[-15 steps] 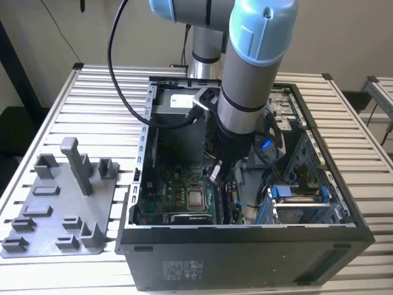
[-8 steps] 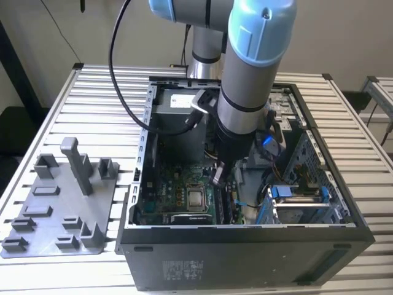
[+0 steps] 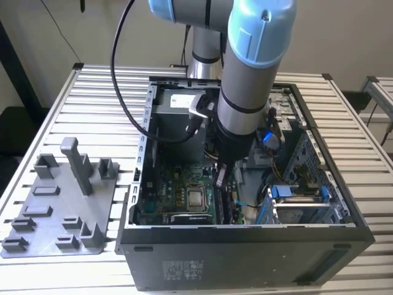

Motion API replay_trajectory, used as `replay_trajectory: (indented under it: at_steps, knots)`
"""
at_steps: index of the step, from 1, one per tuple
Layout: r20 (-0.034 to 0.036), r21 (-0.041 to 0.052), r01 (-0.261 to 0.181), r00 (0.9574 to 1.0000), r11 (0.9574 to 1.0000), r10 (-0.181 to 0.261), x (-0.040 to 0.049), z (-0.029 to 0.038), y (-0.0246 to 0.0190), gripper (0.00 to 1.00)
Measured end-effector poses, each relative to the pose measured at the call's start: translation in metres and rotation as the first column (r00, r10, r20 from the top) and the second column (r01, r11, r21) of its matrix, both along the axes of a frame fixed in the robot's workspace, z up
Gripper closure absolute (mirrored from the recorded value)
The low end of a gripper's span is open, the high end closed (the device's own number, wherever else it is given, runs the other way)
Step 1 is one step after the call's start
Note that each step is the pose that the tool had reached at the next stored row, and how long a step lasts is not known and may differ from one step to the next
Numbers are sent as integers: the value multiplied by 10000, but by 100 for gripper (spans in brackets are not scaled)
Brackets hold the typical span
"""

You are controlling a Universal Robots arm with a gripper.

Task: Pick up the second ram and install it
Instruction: 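Press down the second ram until it locks into place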

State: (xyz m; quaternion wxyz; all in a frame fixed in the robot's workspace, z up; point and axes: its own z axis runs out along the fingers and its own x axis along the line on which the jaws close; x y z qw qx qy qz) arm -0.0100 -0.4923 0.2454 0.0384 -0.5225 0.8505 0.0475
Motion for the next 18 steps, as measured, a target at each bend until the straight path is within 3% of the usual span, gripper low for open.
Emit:
replay_trajectory:
  at_steps: [3, 6, 10, 14, 18]
  knots:
    - [18, -1, -562, 9984, 9984, 562, 0, -9, 0, 89]
    - [43, -1, -1105, 9939, 9939, 1105, 0, -12, 0, 89]
    - [195, -23, -1761, 9842, 9844, 1761, 2, -13, 0, 89]
    - [346, -56, -2403, 9701, 9707, 2403, 1, -14, 1, 89]
    - [407, -73, -3093, 9501, 9509, 3093, 0, -19, 0, 89]
